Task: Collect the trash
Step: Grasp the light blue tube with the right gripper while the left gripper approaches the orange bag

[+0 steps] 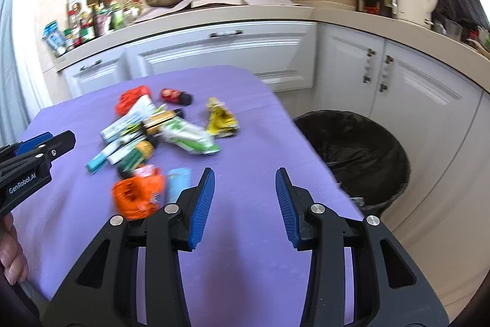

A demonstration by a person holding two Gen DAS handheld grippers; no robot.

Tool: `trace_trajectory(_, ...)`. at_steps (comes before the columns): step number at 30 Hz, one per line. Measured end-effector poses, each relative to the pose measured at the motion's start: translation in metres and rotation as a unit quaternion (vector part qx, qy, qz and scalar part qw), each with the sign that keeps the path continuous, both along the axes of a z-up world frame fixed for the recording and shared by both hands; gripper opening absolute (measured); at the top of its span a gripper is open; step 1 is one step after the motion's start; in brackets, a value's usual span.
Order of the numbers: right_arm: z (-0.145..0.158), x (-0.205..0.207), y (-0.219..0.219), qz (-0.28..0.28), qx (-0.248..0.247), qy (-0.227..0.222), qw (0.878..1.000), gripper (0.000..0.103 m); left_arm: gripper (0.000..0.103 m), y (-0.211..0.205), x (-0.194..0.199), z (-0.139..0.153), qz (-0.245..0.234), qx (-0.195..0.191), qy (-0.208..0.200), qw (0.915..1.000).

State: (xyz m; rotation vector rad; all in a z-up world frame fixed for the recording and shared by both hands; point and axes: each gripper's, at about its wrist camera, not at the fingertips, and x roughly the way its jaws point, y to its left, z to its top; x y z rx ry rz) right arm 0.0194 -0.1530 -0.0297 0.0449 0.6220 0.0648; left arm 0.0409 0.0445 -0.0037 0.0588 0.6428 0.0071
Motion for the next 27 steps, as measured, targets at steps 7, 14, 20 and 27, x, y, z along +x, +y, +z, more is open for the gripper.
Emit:
trace_trajectory(7, -0.01, -0.004, 0.03, 0.034, -0.006, 0.012, 0.999, 0.04, 0.047, 0.044, -0.013, -0.013, 0.045, -0.002, 0.009, 0.9989)
trace_trajectory(14, -0.025, 0.005, 0.047, 0.049, -0.018, 0.036, 0.998, 0.04, 0.047, 0.068, -0.016, -0.023, 0.073, -0.007, 0.021, 0.9971)
trace_trajectory(20, -0.035, 0.01, 0.048, 0.053, -0.025, 0.052, 0.997, 0.017, 0.05, 0.064, -0.014, -0.028, 0.065, -0.011, 0.029, 0.9974)
trace_trajectory(27, -0.031, 0.01, 0.033, 0.035, -0.021, 0.04, 0.998, 0.013, 0.054, 0.037, -0.014, -0.025, 0.027, -0.013, 0.024, 0.9993)
